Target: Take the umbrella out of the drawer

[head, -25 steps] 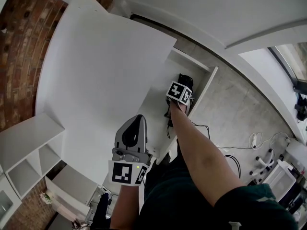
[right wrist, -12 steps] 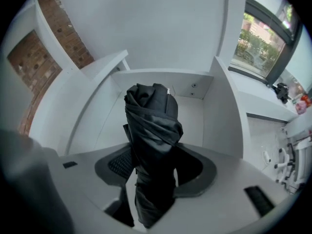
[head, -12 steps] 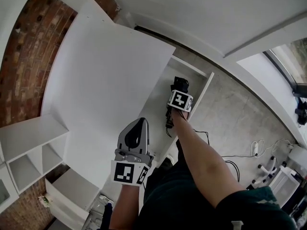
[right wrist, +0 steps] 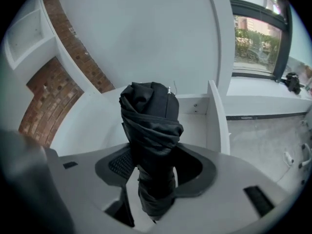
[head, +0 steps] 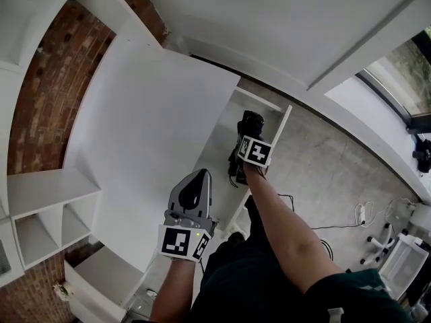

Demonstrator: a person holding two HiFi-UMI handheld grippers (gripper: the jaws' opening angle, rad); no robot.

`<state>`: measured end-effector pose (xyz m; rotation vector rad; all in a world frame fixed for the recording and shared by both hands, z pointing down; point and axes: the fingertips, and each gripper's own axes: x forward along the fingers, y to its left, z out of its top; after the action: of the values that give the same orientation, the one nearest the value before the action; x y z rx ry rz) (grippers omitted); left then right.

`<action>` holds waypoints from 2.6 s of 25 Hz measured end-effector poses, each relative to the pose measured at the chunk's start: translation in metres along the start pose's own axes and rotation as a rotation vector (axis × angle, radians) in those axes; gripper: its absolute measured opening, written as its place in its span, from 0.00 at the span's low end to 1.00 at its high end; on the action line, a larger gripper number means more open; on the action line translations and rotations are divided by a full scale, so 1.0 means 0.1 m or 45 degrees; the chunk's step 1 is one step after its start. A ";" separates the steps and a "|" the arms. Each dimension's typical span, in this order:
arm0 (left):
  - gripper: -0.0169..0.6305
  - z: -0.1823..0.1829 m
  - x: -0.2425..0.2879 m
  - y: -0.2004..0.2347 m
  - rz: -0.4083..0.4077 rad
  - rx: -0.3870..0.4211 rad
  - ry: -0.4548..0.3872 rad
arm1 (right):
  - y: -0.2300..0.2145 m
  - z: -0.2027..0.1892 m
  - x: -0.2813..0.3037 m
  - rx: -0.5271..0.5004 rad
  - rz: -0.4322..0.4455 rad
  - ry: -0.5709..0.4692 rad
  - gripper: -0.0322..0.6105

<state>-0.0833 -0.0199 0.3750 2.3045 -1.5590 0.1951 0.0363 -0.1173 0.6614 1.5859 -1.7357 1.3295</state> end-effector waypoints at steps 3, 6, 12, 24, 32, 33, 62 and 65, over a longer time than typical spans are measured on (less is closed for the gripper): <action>0.04 0.01 -0.10 -0.08 -0.015 0.011 -0.012 | 0.03 0.05 -0.17 -0.022 0.048 -0.067 0.39; 0.04 0.03 -0.23 -0.16 -0.025 0.029 -0.029 | 0.09 0.11 -0.38 -0.065 0.097 -0.133 0.39; 0.04 0.10 -0.56 -0.26 -0.019 0.041 -0.070 | 0.32 0.29 -0.95 -0.207 0.230 -0.282 0.39; 0.04 0.39 -1.04 -0.50 -0.029 0.062 -0.159 | 0.84 0.45 -2.18 -0.363 0.430 -0.495 0.38; 0.04 0.67 -1.33 -0.59 -0.033 0.047 -0.219 | 1.16 0.50 -3.02 -0.535 0.519 -0.637 0.38; 0.04 0.71 -1.37 -0.60 -0.030 0.047 -0.229 | 1.20 0.51 -3.14 -0.558 0.533 -0.656 0.38; 0.04 1.72 -2.40 -0.56 0.033 0.092 -0.456 | 2.05 0.54 -5.28 -0.815 0.762 -1.012 0.38; 0.04 1.73 -2.45 -0.54 0.038 0.090 -0.461 | 2.09 0.48 -5.30 -0.834 0.765 -1.012 0.38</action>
<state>-0.1415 0.1489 0.1287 2.4767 -1.7795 -0.1737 -0.0125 0.0865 0.1294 1.2961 -2.8858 0.1632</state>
